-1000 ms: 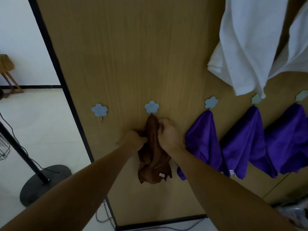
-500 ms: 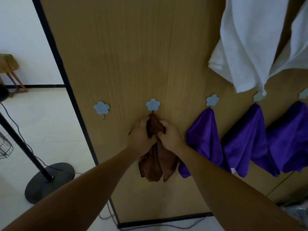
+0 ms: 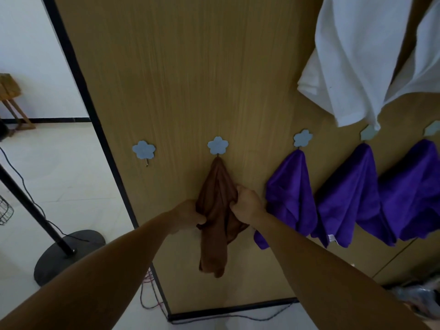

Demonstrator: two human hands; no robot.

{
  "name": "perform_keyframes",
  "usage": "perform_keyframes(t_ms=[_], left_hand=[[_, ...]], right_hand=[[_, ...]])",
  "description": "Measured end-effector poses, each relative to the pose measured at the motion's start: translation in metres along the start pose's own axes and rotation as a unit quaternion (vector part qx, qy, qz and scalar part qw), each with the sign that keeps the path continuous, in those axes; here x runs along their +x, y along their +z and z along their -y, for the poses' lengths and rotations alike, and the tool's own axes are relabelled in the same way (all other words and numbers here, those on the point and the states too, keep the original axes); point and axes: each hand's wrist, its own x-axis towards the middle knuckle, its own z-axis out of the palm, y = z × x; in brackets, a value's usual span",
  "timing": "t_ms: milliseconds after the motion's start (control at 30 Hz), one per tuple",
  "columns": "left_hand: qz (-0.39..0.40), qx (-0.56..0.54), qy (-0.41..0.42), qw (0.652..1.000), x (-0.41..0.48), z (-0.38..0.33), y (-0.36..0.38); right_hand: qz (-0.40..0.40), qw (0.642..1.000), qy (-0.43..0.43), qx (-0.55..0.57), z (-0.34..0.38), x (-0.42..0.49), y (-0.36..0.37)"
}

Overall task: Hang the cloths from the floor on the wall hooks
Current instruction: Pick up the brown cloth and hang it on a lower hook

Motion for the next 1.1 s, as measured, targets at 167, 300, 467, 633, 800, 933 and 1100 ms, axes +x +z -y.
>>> perform_keyframes(t_ms=[167, 300, 467, 633, 800, 933, 1100], left_hand=[[0.017, 0.004, -0.029, 0.999, -0.003, 0.011, 0.001], [-0.044, -0.088, -0.077, 0.992, 0.000, 0.028, 0.009], [0.075, -0.073, -0.168, 0.980, -0.008, 0.055, 0.021], [-0.148, 0.110, -0.044, 0.982, 0.001, 0.053, 0.015], [-0.319, 0.149, 0.096, 0.931, 0.004, 0.016, 0.000], [-0.428, 0.110, 0.172, 0.881, 0.001, 0.009, 0.002], [-0.260, -0.007, 0.245, 0.934, 0.003, -0.019, 0.017]], right_hand=[[0.015, 0.999, 0.013, -0.036, -0.011, 0.000, 0.000], [0.023, 0.999, 0.016, -0.020, -0.017, -0.003, 0.003], [0.048, 0.999, 0.024, 0.003, -0.024, -0.008, 0.010], [0.049, 0.998, 0.021, 0.018, -0.023, -0.008, 0.011], [-0.065, 0.997, -0.010, 0.036, -0.008, -0.008, 0.005], [-0.100, 0.992, -0.061, 0.054, 0.005, -0.003, -0.001], [-0.068, 0.992, -0.061, 0.091, 0.009, -0.004, 0.006]])
